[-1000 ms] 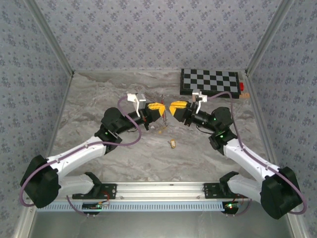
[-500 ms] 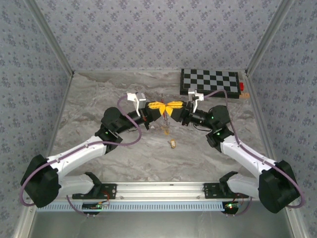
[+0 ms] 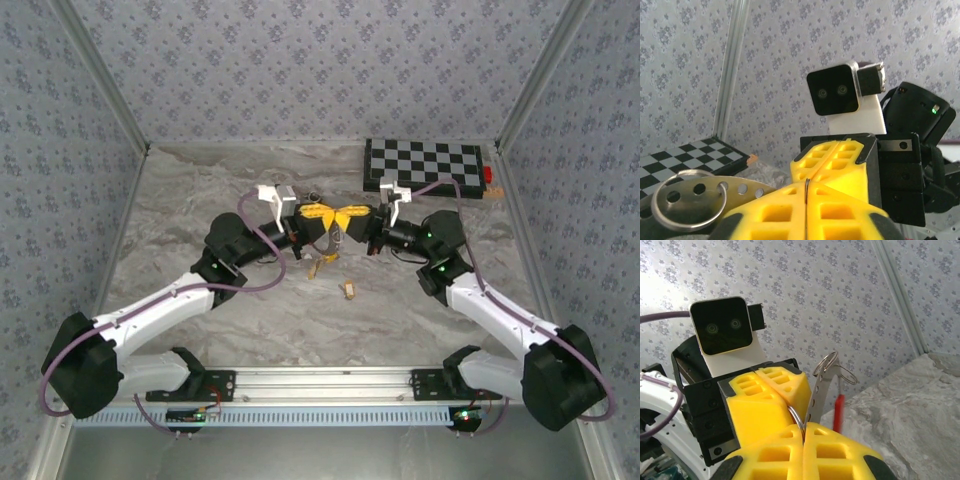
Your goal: Put the keys on the keyring
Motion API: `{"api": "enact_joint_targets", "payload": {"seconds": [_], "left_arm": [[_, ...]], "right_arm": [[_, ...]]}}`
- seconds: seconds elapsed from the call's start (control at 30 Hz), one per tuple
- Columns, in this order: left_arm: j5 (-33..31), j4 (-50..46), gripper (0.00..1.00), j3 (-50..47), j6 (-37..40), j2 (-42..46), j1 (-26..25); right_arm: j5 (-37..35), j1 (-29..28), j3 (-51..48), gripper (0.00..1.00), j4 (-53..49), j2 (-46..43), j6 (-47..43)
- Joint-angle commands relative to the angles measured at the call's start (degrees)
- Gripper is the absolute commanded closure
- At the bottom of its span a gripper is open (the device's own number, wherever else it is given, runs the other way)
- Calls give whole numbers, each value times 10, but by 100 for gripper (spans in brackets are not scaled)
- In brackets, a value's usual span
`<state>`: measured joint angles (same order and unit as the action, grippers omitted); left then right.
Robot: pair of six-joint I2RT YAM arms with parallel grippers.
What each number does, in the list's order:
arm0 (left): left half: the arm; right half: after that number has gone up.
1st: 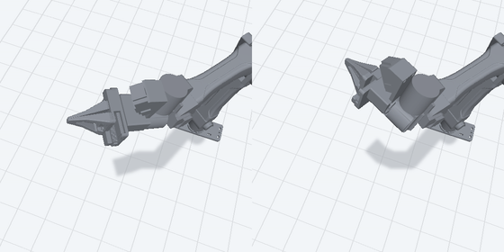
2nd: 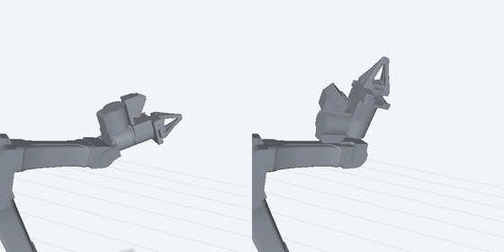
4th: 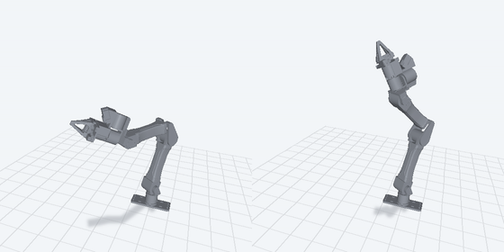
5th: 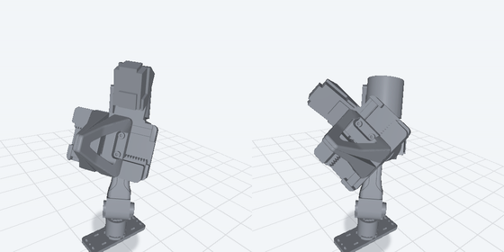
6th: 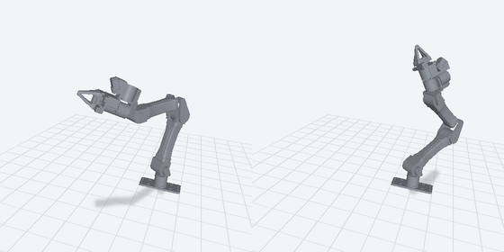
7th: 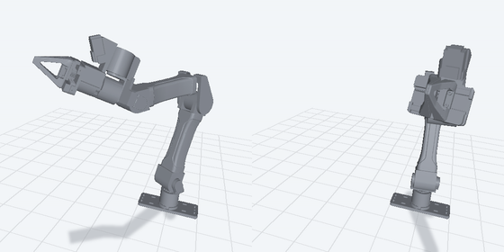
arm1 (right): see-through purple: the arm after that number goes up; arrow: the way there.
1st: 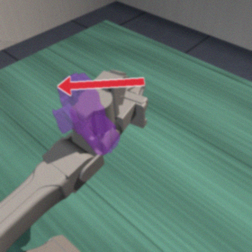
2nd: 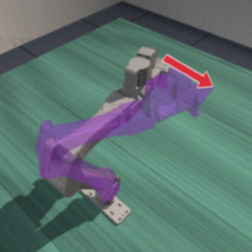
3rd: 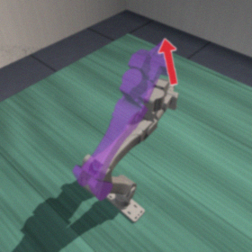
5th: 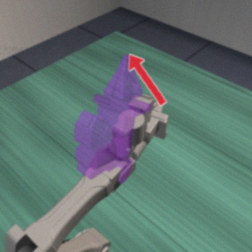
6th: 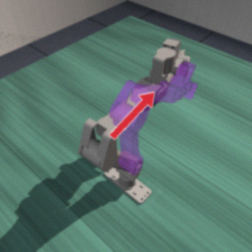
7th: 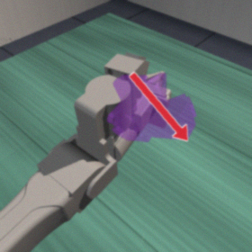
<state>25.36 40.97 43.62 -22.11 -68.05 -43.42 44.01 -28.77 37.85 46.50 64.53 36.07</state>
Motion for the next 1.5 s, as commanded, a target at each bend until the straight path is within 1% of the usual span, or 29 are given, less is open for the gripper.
{"api": "enact_joint_targets", "payload": {"seconds": [0.0, 0.03, 0.17, 0.3, 0.4, 0.47, 0.57, 0.67, 0.73, 0.83, 0.93, 1.2, 1.47], "left_arm": [[16, -57, 80, 33, 16, 12, 2], [16, -70, 75, 33, 21, 16, 6], [27, -92, 73, 19, 23, 34, 34], [45, -112, 73, 4, 31, 53, 63], [79, -146, 73, 2, 58, 65, 78], [94, -182, 73, 6, 83, 70, 85], [125, -217, 73, 8, 113, 75, 88], [145, -231, 73, 6, 127, 74, 89], [150, -238, 73, 8, 134, 68, 89], [178, -241, 73, 15, 132, 55, 90], [202, -238, 73, 20, 127, 43, 89], [225, -224, 71, 38, 100, 8, 88], [235, -213, 70, 51, 93, -10, 76]], "right_arm": [[9, 6, 27, 100, -106, -30, -73], [9, 9, 35, 100, -148, -36, -97], [-14, 6, 75, 100, -318, -51, -197], [-47, -4, 109, 100, -428, -48, -261], [-81, -27, 147, 100, -525, -34, -324], [-116, -45, 179, 100, -591, -20, -362], [-130, -59, 210, 100, -654, 0, -405], [-122, -57, 222, 100, -676, 4, -425], [-103, -49, 228, 100, -683, 2, -432], [-67, -34, 239, 100, -688, 3, -430], [-54, -30, 245, 100, -693, 7, -429], [-17, -25, 225, 100, -647, 8, -401], [-9, -25, 218, 100, -630, 8, -390]]}}
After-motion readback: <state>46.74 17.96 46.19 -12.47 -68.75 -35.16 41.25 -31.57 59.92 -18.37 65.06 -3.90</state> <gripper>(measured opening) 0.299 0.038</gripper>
